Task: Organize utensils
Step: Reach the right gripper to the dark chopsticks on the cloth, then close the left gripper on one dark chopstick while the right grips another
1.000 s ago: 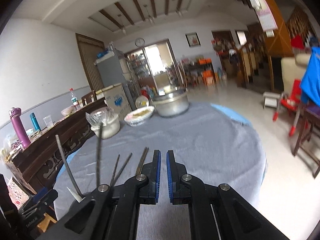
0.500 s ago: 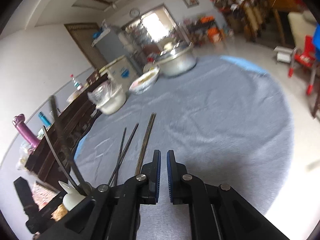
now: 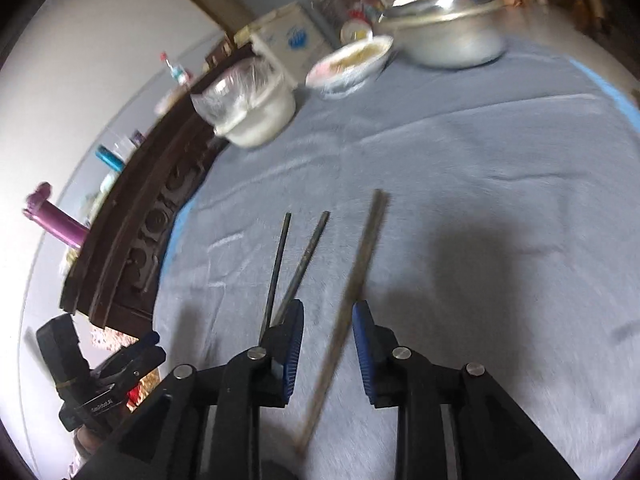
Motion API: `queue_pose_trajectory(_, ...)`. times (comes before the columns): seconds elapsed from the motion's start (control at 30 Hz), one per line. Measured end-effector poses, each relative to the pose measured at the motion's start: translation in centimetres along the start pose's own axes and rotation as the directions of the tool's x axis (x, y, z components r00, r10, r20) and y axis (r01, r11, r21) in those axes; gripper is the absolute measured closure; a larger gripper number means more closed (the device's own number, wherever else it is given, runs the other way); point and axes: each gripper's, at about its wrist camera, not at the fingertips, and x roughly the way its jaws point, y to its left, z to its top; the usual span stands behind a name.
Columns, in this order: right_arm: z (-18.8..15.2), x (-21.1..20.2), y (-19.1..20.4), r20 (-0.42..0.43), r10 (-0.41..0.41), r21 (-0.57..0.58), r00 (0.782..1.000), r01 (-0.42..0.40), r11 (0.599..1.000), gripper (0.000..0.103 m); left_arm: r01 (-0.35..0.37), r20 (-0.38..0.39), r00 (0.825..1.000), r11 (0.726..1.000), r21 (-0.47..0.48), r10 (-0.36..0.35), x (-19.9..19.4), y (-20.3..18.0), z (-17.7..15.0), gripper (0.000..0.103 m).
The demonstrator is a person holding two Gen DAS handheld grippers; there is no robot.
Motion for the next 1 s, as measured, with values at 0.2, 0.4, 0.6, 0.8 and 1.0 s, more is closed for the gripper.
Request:
queue_pose_trajectory(0.2, 4.6, 5.2, 1.9, -0.120, -0.021, -0.023, 0.992, 0.018, 1.000, 0.074, -0.049, -0.035, 0.998, 0.998, 0.027, 0.050, 1.1, 0.7, 1.8, 0.027)
queue_pose_trajectory(0.4, 7.3, 9.1, 2.9, -0.204, -0.074, -0.049, 0.976, 0.065, 0.997, 0.074, -0.060, -0.071, 0.995, 0.997, 0.045, 0.063, 2.1, 1.3, 2.3, 0.048)
queue_pose_trajectory(0.6, 7.8, 12.4, 3.5, -0.261, -0.225, -0.117, 0.939, 0.200, 0.973, 0.077, -0.035, -0.082, 0.996, 0.999, 0.033, 0.038, 2.6, 1.2, 3.1, 0.048)
queue_pose_trajectory(0.8, 7.8, 13.4, 4.2, -0.213, -0.286, -0.183, 0.934, 0.250, 0.951, 0.093, -0.019, -0.086, 0.996, 0.998, 0.066, 0.024, 3.4, 0.2, 4.6, 0.051)
queue_pose_trajectory(1.0, 7.7, 11.0, 3.3, -0.102, -0.232, -0.171, 0.967, 0.212, 0.962, 0.096, 0.049, -0.126, 0.991, 0.997, 0.066, -0.040, 5.5, -1.5, 7.4, 0.055)
